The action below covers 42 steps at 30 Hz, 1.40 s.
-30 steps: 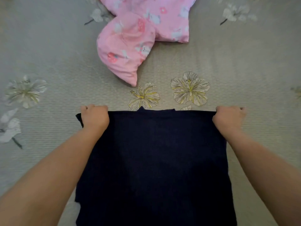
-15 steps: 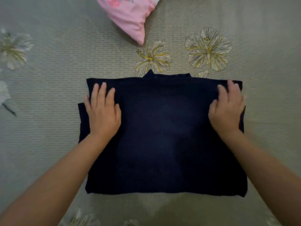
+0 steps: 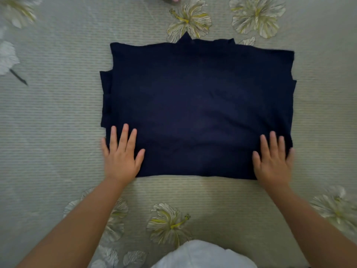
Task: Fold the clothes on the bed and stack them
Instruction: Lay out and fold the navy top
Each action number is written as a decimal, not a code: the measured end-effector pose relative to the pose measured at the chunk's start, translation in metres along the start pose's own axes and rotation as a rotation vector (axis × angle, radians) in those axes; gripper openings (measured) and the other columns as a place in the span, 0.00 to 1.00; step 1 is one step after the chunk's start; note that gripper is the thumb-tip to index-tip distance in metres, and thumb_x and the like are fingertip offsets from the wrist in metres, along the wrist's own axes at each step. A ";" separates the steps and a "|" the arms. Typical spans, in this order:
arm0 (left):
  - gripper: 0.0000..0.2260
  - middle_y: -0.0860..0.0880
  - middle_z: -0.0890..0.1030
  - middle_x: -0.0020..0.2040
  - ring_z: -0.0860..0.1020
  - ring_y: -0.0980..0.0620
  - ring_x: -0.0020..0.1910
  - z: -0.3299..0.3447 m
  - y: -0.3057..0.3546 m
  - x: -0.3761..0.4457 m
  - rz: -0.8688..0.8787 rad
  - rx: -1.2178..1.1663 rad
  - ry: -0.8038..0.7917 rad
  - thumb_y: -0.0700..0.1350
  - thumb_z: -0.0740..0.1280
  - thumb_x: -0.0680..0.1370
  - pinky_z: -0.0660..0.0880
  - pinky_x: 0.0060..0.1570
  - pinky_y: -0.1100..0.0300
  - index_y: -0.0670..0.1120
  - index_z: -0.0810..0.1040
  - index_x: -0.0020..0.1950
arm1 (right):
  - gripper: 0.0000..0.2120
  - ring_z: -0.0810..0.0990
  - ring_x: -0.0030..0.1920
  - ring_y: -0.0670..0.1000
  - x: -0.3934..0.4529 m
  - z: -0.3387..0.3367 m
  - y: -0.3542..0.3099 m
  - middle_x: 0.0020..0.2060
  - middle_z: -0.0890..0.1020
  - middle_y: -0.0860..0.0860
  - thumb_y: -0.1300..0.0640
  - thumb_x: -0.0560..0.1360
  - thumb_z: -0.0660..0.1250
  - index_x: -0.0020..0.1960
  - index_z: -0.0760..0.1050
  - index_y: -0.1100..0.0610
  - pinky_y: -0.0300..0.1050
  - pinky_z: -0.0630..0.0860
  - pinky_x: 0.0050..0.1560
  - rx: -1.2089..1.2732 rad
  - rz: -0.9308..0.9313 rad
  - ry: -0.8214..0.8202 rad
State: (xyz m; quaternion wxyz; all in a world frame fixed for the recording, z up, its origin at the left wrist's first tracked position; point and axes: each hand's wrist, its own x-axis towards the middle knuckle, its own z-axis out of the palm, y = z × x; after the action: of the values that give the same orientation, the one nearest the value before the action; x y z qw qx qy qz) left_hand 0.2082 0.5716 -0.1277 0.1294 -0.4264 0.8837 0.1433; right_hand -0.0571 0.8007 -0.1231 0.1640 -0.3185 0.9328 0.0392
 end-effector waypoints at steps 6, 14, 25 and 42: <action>0.29 0.47 0.53 0.76 0.47 0.42 0.75 -0.003 0.003 0.002 -0.071 0.057 -0.052 0.60 0.51 0.78 0.40 0.68 0.39 0.46 0.55 0.74 | 0.33 0.54 0.73 0.62 -0.014 -0.007 0.018 0.72 0.57 0.65 0.49 0.73 0.47 0.72 0.55 0.66 0.60 0.52 0.70 0.246 0.294 0.053; 0.20 0.45 0.59 0.74 0.52 0.46 0.74 -0.033 0.099 0.044 0.323 0.123 -0.032 0.48 0.56 0.80 0.48 0.71 0.47 0.46 0.63 0.72 | 0.28 0.51 0.74 0.56 -0.012 -0.001 0.008 0.74 0.56 0.59 0.52 0.78 0.57 0.73 0.55 0.65 0.58 0.46 0.71 0.396 0.509 0.045; 0.27 0.48 0.51 0.76 0.59 0.45 0.70 -0.033 0.298 0.160 0.815 0.366 -0.090 0.39 0.57 0.78 0.63 0.63 0.50 0.47 0.50 0.75 | 0.29 0.73 0.62 0.65 -0.011 0.020 0.013 0.61 0.75 0.64 0.48 0.71 0.53 0.60 0.73 0.69 0.70 0.60 0.59 0.295 0.517 0.197; 0.17 0.43 0.66 0.62 0.65 0.41 0.58 -0.038 0.356 0.172 0.674 0.521 -0.150 0.36 0.66 0.73 0.64 0.42 0.57 0.43 0.69 0.60 | 0.24 0.74 0.61 0.64 -0.006 0.030 0.011 0.59 0.77 0.63 0.49 0.72 0.56 0.55 0.77 0.66 0.65 0.58 0.61 0.333 0.539 0.378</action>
State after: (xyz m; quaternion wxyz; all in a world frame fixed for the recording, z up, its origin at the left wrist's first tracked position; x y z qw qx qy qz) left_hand -0.1808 0.6470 -0.1023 0.2426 -0.0553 0.9684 -0.0198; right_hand -0.0510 0.8177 -0.1498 0.0223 -0.0318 0.9907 -0.1306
